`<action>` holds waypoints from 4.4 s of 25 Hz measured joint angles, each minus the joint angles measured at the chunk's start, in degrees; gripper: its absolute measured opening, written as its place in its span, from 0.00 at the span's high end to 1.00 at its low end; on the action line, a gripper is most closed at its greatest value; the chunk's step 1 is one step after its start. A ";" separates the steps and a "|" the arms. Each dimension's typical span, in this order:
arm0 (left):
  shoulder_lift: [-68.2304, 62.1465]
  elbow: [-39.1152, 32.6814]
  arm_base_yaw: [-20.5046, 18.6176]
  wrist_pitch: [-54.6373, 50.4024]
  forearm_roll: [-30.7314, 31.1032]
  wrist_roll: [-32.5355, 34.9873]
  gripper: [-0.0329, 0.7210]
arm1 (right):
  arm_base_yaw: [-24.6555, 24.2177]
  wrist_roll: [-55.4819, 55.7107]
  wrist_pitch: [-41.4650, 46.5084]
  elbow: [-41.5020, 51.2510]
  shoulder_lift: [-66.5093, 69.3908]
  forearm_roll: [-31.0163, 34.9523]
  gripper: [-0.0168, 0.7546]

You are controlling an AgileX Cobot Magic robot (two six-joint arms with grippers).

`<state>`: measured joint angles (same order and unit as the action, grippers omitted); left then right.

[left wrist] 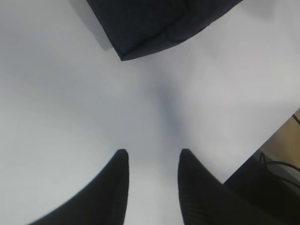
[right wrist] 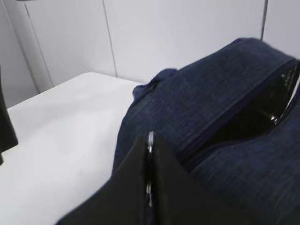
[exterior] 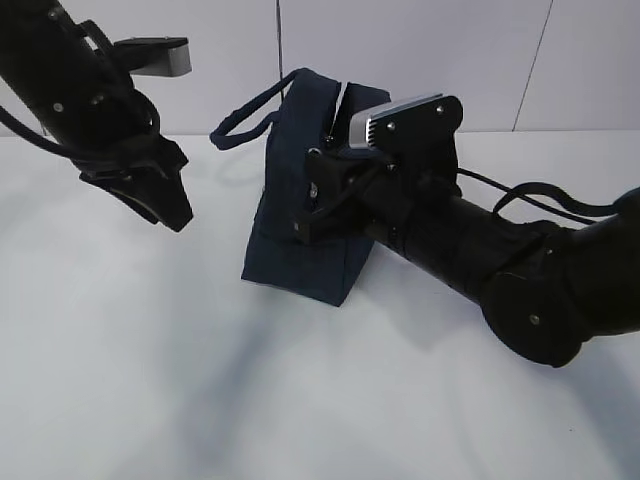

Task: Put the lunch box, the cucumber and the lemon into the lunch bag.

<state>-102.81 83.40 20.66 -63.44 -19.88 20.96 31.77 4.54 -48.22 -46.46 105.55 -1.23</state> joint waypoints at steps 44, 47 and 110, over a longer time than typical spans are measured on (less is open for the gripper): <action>-3.97 0.00 7.32 22.60 -8.91 4.75 0.57 | -0.12 0.27 0.66 -3.91 -1.67 13.69 0.98; -4.91 0.00 7.32 23.21 -11.62 6.65 0.57 | -0.12 0.39 0.66 -3.91 -1.67 13.81 0.98; -6.22 0.00 10.72 23.74 -12.28 12.16 0.96 | -16.76 -0.77 52.31 -54.13 17.65 16.25 0.98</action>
<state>-109.03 83.40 31.37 -39.70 -32.16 33.13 15.01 3.77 4.09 -100.59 123.20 15.02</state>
